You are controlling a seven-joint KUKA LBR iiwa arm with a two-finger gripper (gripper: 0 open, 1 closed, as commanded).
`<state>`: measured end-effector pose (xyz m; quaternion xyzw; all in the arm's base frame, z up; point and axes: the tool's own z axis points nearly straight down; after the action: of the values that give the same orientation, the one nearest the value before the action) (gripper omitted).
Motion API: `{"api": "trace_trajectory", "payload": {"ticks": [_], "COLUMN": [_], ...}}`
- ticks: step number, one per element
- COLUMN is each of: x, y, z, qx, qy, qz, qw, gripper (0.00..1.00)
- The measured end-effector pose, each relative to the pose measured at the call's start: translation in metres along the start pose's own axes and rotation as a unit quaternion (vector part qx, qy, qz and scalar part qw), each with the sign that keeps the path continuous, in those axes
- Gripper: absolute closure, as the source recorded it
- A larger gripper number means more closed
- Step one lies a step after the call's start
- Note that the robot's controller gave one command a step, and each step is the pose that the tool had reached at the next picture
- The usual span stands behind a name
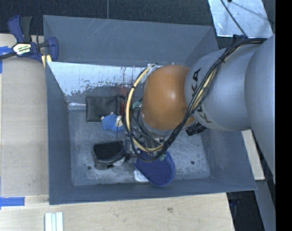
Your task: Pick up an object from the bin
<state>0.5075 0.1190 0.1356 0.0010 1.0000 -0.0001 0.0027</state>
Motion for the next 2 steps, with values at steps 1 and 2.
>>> {"api": "trace_trajectory", "payload": {"ticks": [1, 2], "x": [0.000, -0.015], "y": [0.002, 0.040], "z": [0.003, 0.068], "qx": [0.000, 0.002], "qy": [0.0013, 0.0087], "qz": [-0.001, -0.035], "qw": [1.0000, 0.9993], "gripper": [0.00, 0.00]}}
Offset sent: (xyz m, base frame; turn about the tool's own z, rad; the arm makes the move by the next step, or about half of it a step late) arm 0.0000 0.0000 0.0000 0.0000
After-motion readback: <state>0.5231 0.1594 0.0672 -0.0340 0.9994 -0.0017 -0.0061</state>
